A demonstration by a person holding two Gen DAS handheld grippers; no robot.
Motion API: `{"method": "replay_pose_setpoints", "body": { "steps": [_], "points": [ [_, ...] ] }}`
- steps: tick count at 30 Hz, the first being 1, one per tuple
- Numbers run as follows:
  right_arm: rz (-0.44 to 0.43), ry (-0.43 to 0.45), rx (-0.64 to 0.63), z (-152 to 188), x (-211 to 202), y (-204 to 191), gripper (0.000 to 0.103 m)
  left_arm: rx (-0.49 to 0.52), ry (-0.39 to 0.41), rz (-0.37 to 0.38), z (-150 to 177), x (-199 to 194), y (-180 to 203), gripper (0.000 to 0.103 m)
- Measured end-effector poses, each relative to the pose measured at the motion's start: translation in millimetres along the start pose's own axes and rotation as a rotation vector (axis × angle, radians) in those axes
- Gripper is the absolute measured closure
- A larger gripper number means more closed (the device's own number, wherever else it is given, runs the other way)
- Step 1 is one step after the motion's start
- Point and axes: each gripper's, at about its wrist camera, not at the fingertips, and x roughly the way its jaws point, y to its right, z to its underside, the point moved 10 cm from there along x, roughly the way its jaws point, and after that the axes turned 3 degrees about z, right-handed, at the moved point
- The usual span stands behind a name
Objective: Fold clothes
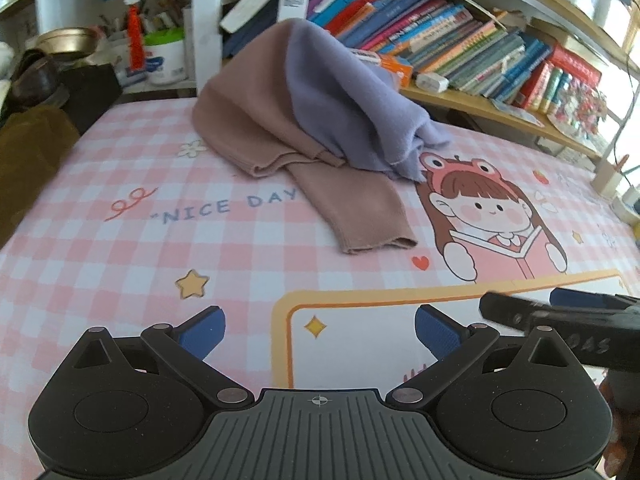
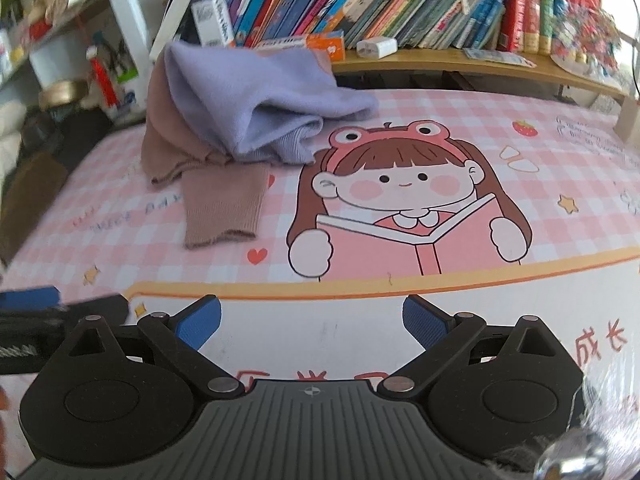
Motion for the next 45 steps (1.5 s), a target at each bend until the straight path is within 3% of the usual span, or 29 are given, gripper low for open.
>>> {"method": "replay_pose_setpoints", "body": {
  "steps": [6,11,17,24,27,30,33,35,37,40,45],
  "points": [
    [-0.016,0.055,0.126,-10,-6,16,0.005,0.11,0.044,-0.008,-26,14,15,0.001],
    [0.024,0.111,0.176,-16,-13,34,0.005,0.201,0.101,-0.035,-53,30,29,0.001],
    [-0.026,0.081,0.333,-11,-15,53,0.005,0.291,0.172,-0.019,-87,56,55,0.001],
    [0.02,0.088,0.418,-6,-24,74,0.006,0.392,0.238,-0.135,-106,90,74,0.004],
    [0.013,0.095,0.426,-4,-30,80,0.008,0.387,0.248,-0.167,-113,101,72,0.01],
    [-0.011,0.096,0.45,-1,-36,86,0.008,0.358,0.261,-0.185,-123,109,67,0.026],
    [-0.062,0.091,0.502,1,-41,91,0.009,0.303,0.223,-0.185,-132,119,54,0.05],
    [-0.097,0.091,0.535,2,-45,95,0.01,0.278,0.203,-0.155,-134,121,50,0.079],
    [-0.125,0.091,0.561,1,-47,97,0.01,0.281,0.211,-0.143,-135,115,48,0.09],
    [-0.157,0.085,0.578,0,-49,99,0.01,0.279,0.228,-0.107,-137,101,48,0.095],
    [-0.239,0.069,0.584,-4,-49,95,0.01,0.3,0.318,-0.022,-135,40,66,0.095]
  ]
}}
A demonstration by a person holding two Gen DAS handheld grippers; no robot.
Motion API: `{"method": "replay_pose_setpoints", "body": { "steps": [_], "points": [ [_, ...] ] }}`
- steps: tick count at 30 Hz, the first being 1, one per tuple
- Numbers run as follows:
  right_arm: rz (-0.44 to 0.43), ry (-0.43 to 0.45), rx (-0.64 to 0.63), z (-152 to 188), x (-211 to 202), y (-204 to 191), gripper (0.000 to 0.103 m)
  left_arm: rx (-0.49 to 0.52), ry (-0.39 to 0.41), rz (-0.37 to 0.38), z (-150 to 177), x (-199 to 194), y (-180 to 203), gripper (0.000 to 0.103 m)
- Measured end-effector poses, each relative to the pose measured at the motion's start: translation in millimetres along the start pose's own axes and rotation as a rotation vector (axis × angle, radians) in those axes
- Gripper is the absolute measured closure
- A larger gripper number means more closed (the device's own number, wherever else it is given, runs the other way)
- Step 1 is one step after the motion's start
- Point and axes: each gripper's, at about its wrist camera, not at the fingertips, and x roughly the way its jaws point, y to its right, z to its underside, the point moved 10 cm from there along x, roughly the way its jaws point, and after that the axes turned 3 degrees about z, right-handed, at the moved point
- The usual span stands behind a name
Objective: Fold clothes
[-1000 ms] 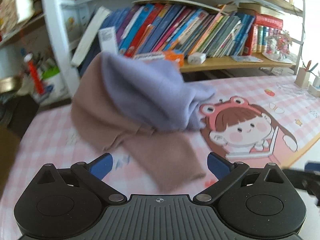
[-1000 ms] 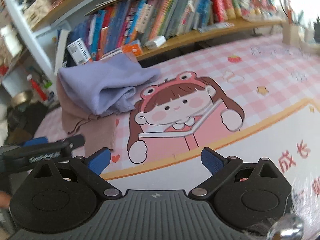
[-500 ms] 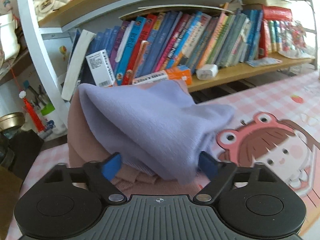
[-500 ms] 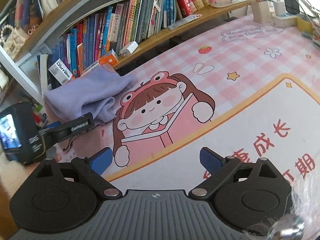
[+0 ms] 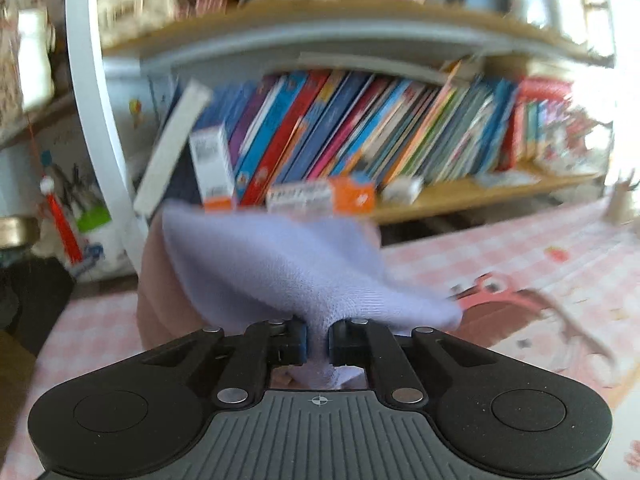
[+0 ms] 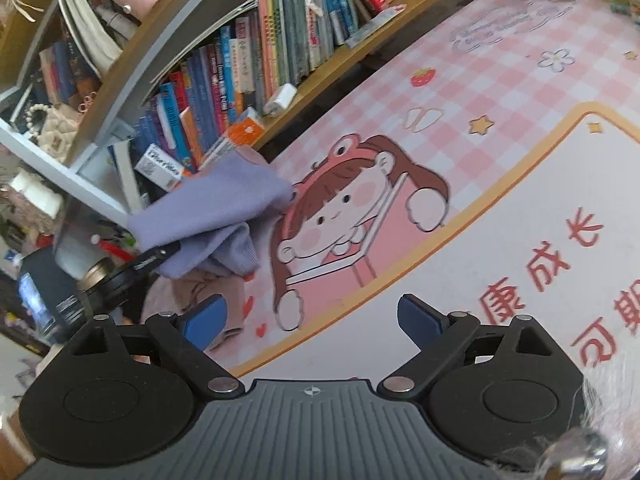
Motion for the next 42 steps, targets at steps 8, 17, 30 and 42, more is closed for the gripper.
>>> {"method": "replay_pose_setpoints", "body": {
  "steps": [8,17,30,42],
  "points": [
    [-0.181,-0.175,0.17,12,16,-5,0.01,-0.048,0.044,0.087,13,-94,35,0.095],
    [-0.27,-0.32,0.385,29,26,8,0.01,-0.06,0.031,0.143,40,-145,73,0.095],
    [-0.328,-0.37,0.388,38,36,-4,0.031,-0.088,-0.037,0.075,65,-165,65,0.095],
    [-0.458,-0.136,0.346,-36,0,-19,0.092,0.019,0.079,0.19,27,-182,92,0.095]
  ]
}}
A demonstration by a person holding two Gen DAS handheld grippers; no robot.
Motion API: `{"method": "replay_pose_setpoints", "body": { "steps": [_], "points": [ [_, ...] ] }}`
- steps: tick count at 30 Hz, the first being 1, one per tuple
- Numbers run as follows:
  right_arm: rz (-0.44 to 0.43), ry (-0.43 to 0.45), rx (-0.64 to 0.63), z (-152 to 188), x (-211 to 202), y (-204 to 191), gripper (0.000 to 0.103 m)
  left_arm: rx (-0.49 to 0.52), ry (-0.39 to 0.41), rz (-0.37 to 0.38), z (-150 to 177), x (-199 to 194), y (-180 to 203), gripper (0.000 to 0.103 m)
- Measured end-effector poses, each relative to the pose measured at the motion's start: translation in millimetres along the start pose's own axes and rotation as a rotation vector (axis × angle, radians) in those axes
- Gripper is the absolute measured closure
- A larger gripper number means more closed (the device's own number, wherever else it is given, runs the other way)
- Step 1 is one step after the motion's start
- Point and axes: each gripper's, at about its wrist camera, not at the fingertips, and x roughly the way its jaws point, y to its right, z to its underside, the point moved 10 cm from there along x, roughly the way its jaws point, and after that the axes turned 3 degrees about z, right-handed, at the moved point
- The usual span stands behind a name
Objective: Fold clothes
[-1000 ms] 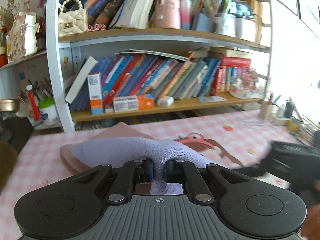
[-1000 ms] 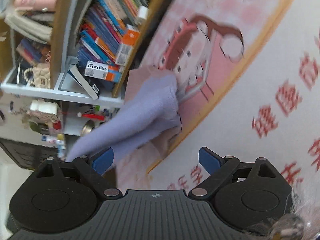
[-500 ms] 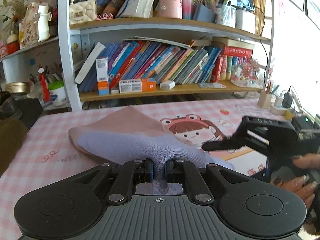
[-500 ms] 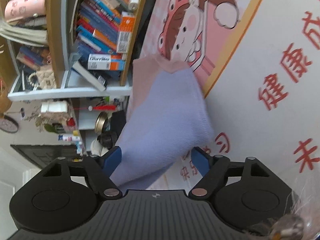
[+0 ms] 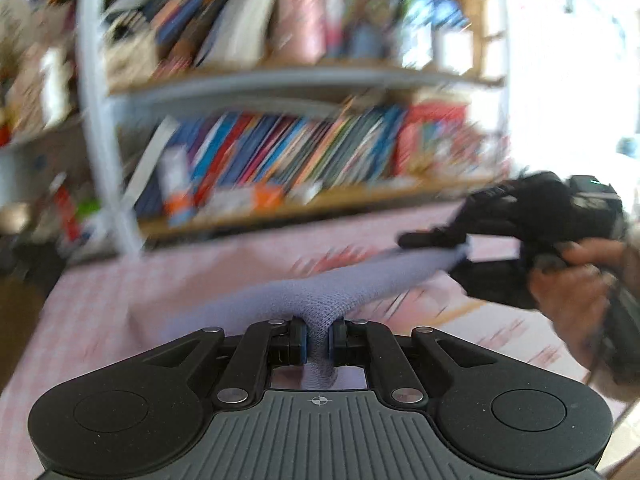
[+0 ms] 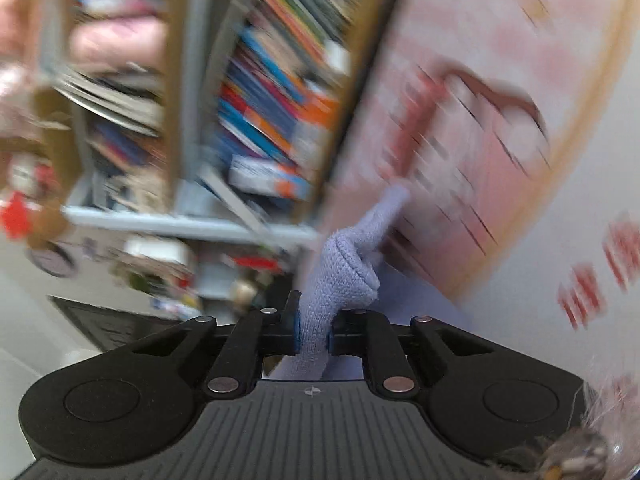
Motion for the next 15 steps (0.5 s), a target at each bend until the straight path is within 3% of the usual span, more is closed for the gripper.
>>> {"method": "replay_pose_setpoints", "body": {
  "steps": [4,7,9,11,12,14,15],
  "points": [
    [-0.184,0.146,-0.133,-51,-50,-86,0.092,0.054,0.216,0.168,-72,-25,36,0.095],
    [-0.344,0.238,-0.264,-76,-88,-173,0.092,0.029,0.398,0.328,-125,-54,54,0.095],
    [-0.446,0.249,-0.308,-82,-108,-222,0.092,-0.023,0.501,0.46,-149,-73,56,0.095],
    [-0.494,0.245,-0.419,-78,-119,-267,0.092,-0.083,0.53,0.563,-155,-78,53,0.095],
    [-0.478,0.233,-0.463,-75,-115,-278,0.092,-0.113,0.543,0.614,-158,-81,51,0.095],
    [-0.403,0.202,-0.53,-73,-99,-289,0.093,-0.157,0.48,0.619,-144,-62,42,0.095],
    [-0.346,0.183,-0.552,-73,-86,-287,0.092,-0.176,0.402,0.591,-123,-42,35,0.095]
  ]
}}
